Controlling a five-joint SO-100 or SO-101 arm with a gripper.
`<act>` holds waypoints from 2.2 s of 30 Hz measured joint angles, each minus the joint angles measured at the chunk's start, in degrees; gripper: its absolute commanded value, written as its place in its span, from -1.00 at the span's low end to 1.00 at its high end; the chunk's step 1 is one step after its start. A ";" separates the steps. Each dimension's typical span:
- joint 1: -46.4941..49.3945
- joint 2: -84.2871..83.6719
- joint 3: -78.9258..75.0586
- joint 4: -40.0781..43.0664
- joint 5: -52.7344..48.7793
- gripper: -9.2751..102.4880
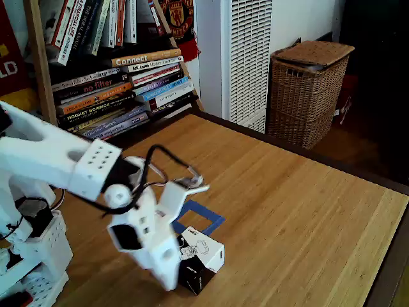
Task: Push the box on top of the target
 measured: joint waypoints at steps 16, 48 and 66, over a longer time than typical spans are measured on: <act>-0.35 -9.32 -6.94 -2.11 -3.25 -0.84; -1.67 -13.18 -16.17 7.82 -1.49 -0.84; -5.36 -12.13 -13.62 2.99 1.93 -0.84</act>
